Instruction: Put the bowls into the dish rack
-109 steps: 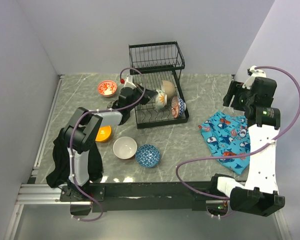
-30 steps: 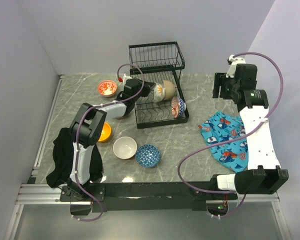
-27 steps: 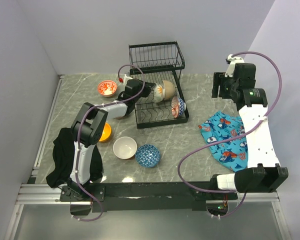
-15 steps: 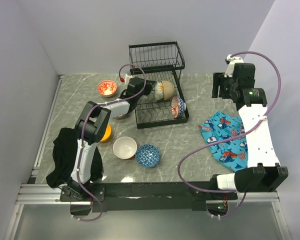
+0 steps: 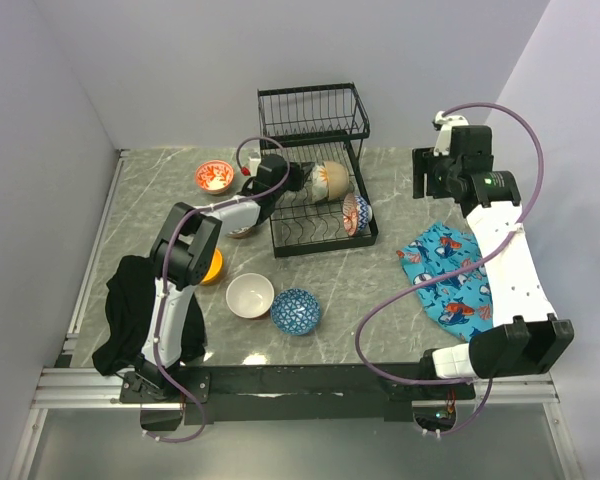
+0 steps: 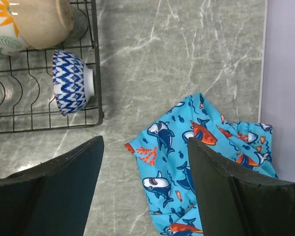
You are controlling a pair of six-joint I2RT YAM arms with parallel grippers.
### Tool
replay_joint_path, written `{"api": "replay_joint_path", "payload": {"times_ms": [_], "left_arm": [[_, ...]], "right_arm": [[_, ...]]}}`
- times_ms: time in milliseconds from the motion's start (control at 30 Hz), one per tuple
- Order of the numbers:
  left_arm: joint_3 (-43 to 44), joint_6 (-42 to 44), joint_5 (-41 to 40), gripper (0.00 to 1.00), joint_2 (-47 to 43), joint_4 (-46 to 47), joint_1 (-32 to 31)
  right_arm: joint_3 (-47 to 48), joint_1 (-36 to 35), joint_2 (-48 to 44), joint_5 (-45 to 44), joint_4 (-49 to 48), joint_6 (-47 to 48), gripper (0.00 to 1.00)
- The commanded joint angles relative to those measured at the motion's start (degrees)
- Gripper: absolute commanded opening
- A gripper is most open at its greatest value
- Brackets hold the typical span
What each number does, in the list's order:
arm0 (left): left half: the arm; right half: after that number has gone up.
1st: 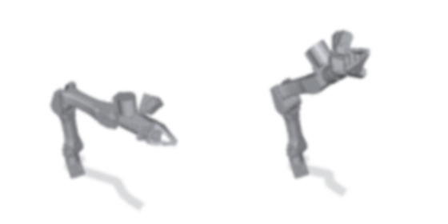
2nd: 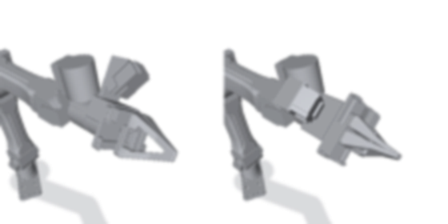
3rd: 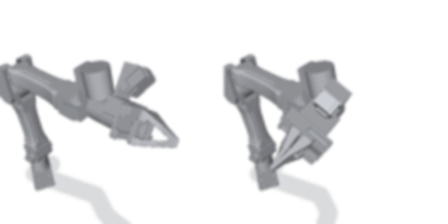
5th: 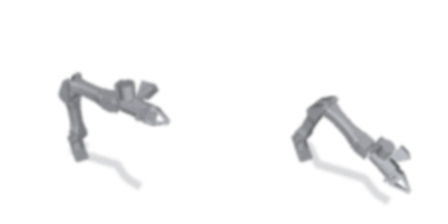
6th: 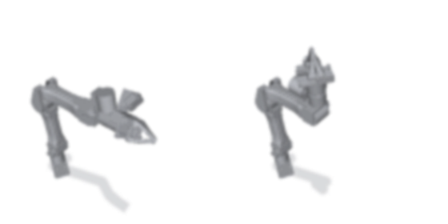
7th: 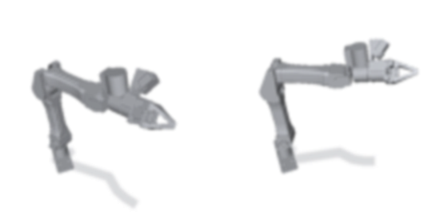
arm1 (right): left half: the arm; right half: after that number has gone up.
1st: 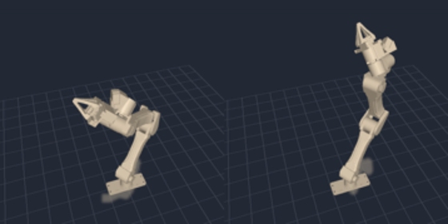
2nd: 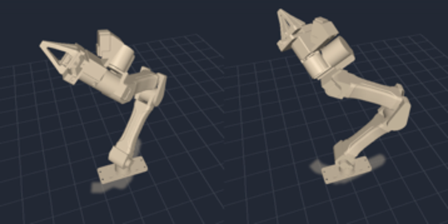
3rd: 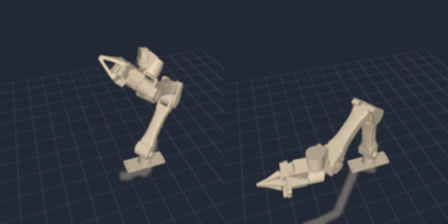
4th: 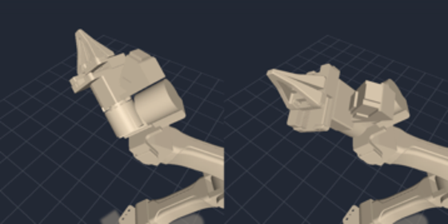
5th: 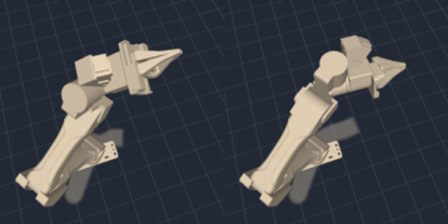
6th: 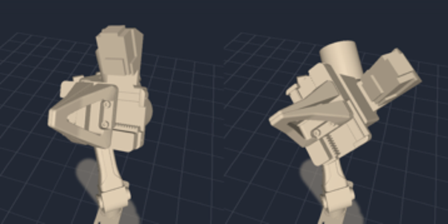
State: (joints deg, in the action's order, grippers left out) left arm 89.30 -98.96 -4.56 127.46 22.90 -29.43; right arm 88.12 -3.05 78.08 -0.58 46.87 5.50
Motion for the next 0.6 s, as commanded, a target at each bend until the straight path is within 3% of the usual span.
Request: {"api": "replay_joint_path", "payload": {"times_ms": [0, 567], "left_arm": [[0.1, -6.77, 4.12, 0.01, -0.28, -4.44, -0.02], [-2.2, -8.44, 12.55, 0.01, 1.39, 0.57, 0.42]], "right_arm": [[2.41, -1.69, 0.05, -1.7, -0.2, 1.01, 0.77], [3.12, -2.84, 1.54, -2.06, -0.2, 1.1, 0.77]]}}
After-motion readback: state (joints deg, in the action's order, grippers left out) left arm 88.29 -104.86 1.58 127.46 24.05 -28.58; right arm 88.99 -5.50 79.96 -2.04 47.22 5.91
